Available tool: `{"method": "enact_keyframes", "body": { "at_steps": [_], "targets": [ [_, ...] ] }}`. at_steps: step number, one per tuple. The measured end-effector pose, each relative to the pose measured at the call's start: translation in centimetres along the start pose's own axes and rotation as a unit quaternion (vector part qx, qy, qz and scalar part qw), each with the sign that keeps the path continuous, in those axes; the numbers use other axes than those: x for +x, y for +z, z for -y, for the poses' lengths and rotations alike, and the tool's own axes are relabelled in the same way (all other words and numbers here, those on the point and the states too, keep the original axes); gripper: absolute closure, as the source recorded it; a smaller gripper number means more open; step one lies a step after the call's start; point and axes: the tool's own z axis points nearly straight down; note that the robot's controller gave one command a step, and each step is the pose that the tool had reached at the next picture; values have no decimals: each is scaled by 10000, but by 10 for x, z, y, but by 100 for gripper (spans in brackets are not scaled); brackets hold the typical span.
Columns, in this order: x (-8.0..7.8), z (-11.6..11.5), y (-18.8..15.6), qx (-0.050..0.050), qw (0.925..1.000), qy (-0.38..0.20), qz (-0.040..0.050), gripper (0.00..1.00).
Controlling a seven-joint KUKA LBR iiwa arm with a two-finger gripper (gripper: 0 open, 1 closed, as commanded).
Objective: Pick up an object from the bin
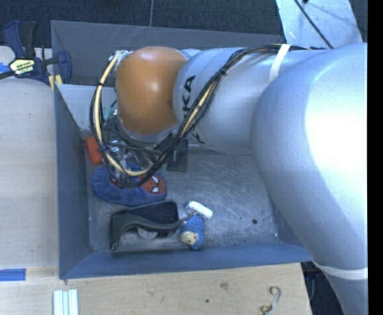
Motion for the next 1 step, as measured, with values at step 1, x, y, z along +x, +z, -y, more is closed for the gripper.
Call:
{"method": "enact_keyframes", "body": {
  "at_steps": [1],
  "targets": [
    [-4, 0, -85, 5, 10000, 13, 19, 100]
  ]
}}
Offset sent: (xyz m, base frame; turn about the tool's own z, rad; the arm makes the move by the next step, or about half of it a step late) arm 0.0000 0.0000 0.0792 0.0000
